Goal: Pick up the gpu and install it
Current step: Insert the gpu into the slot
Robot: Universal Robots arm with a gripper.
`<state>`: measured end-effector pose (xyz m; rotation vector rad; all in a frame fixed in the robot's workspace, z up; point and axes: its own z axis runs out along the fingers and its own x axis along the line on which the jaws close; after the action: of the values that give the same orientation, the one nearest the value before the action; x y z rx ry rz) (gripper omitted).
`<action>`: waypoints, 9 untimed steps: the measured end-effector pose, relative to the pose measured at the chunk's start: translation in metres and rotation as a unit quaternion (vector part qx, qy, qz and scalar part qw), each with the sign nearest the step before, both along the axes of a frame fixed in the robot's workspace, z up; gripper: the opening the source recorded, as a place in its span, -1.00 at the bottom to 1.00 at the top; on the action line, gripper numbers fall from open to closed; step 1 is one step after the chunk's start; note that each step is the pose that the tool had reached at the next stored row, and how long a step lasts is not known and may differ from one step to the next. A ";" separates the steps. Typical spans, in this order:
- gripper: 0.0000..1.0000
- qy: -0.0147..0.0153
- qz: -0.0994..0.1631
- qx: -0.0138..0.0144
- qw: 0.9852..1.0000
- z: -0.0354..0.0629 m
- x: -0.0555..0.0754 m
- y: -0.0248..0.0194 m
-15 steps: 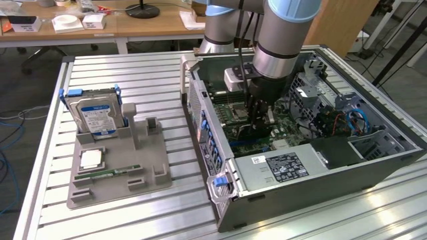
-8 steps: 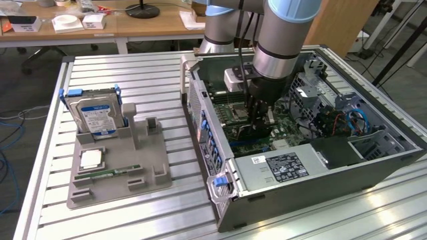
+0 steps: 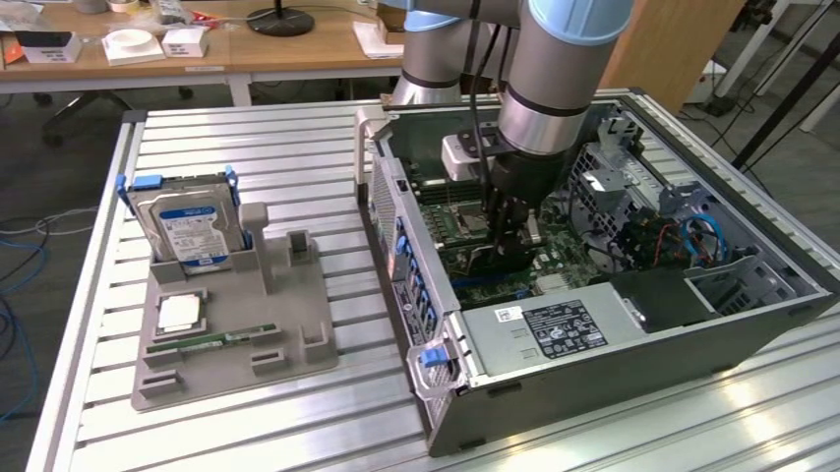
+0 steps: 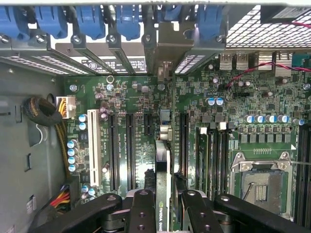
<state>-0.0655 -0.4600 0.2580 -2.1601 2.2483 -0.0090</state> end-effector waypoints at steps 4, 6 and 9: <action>-0.49 0.000 0.000 0.000 1.000 0.0000 0.000 0.0000; -0.49 0.000 0.000 0.000 1.000 -0.0001 0.000 -0.0001; -0.49 0.000 0.000 0.000 1.000 -0.0001 0.000 -0.0009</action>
<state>-0.0654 -0.4609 0.2579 -2.1599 2.2482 -0.0092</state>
